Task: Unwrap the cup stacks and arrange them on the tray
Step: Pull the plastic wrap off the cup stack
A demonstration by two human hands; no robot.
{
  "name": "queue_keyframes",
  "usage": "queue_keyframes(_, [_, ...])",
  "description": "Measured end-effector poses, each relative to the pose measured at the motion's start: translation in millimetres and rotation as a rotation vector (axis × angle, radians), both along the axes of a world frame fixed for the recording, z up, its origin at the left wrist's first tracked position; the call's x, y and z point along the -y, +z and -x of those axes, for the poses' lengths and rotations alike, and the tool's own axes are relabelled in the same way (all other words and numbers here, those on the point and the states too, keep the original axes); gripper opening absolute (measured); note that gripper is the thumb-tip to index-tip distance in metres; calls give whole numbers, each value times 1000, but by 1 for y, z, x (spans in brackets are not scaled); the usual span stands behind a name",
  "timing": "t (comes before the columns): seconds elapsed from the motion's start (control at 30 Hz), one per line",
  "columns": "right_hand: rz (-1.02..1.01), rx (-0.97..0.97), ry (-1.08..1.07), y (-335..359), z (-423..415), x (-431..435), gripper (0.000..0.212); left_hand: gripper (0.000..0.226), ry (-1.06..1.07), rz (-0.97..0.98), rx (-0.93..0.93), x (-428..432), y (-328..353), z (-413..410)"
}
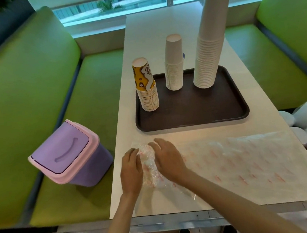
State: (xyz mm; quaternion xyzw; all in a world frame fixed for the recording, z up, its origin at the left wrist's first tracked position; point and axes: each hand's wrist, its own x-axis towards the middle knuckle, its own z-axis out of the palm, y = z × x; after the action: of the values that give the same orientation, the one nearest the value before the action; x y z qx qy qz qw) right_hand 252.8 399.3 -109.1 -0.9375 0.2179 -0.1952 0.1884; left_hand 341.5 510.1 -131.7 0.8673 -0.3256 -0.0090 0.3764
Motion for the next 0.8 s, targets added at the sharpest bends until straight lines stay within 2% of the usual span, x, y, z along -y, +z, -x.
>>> queue_keyframes(0.07, [38, -72, 4, -18, -5, -16, 38, 28, -10, -16, -60, -2, -9, 1])
queue_keyframes(0.13, [70, -178, 7, -31, -4, -25, 44, 35, -39, -47, -118, -2, -18, 2])
queue_keyframes(0.23, [31, -323, -31, -44, 1, -27, 65, 45, -98, -153, 4, 0, -25, 2])
queue_keyframes(0.3, [-13, -375, -34, -50, 4, -27, 63, 48, -128, -205, 11, 1, -25, 2])
queue_keyframes(0.47, [-28, -384, -9, -55, 5, -26, 58, 51, -159, -359, 73, -4, -35, -2])
queue_keyframes(0.67, [-14, -364, 23, -57, 5, -18, 56, 77, -141, -357, 70, -6, -35, 0])
queue_keyframes(0.8, [-23, -318, -57, -59, 17, -4, 52, 78, -131, -380, 59, -6, -34, -1])
